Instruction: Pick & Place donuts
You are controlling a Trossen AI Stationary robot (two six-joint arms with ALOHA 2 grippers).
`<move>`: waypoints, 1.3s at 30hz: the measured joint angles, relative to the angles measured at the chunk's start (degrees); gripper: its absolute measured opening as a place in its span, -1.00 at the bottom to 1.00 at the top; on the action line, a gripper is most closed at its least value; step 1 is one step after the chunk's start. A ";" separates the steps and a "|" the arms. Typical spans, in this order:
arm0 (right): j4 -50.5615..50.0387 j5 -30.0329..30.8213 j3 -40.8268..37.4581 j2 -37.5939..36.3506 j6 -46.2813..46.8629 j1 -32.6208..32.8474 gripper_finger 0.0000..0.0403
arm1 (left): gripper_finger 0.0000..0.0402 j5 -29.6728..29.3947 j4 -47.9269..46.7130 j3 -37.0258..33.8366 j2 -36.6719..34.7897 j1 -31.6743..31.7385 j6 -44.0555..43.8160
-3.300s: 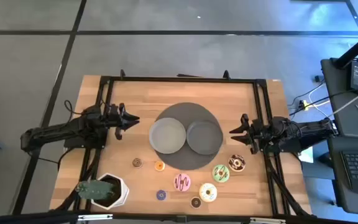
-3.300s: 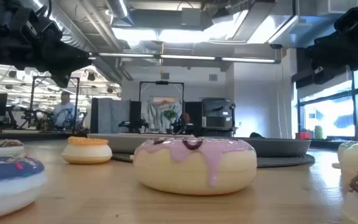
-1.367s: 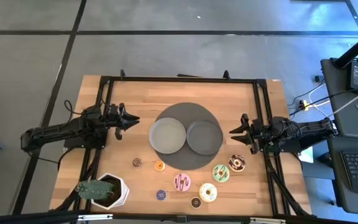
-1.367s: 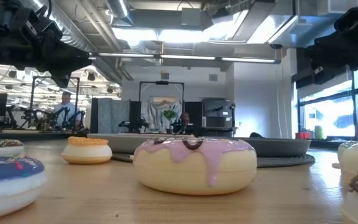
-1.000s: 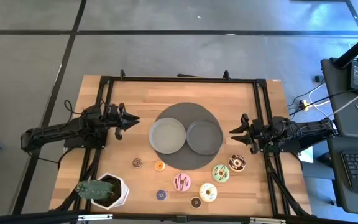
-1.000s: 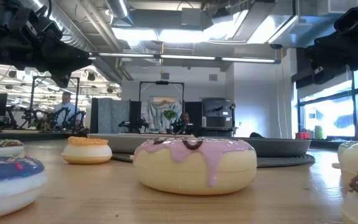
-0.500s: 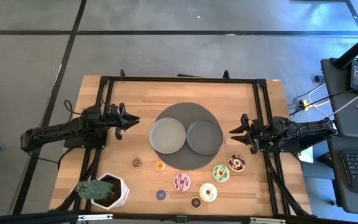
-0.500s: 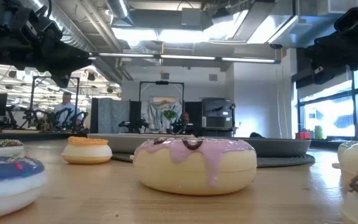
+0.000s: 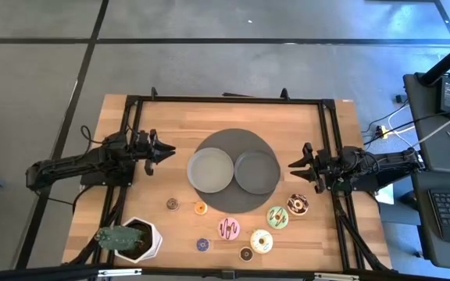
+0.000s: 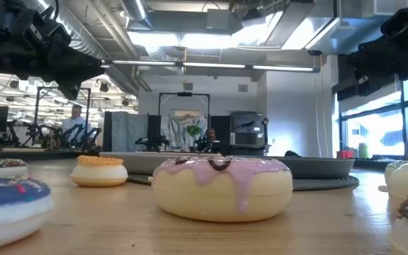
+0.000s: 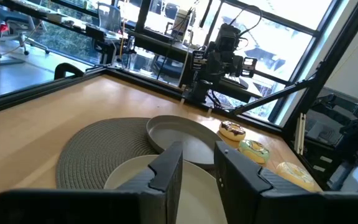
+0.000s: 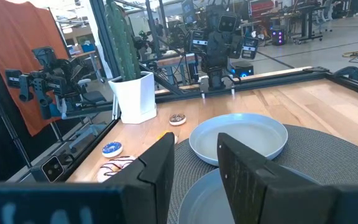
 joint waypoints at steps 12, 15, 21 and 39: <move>0.01 -0.02 0.01 0.02 0.42 -0.01 -0.38 | -0.56 0.00 0.02 0.00 -0.01 -0.02 0.02; 0.01 0.00 -0.01 0.00 0.02 -0.01 -0.38 | -0.56 -0.02 0.00 0.00 0.02 -0.02 0.02; 0.36 1.80 -0.01 0.02 0.12 -0.01 -0.38 | -0.56 0.00 0.01 0.00 0.00 -0.02 0.00; 0.60 3.06 0.00 0.00 -0.08 0.00 -0.38 | -0.56 -0.02 0.01 -0.01 0.01 -0.02 0.02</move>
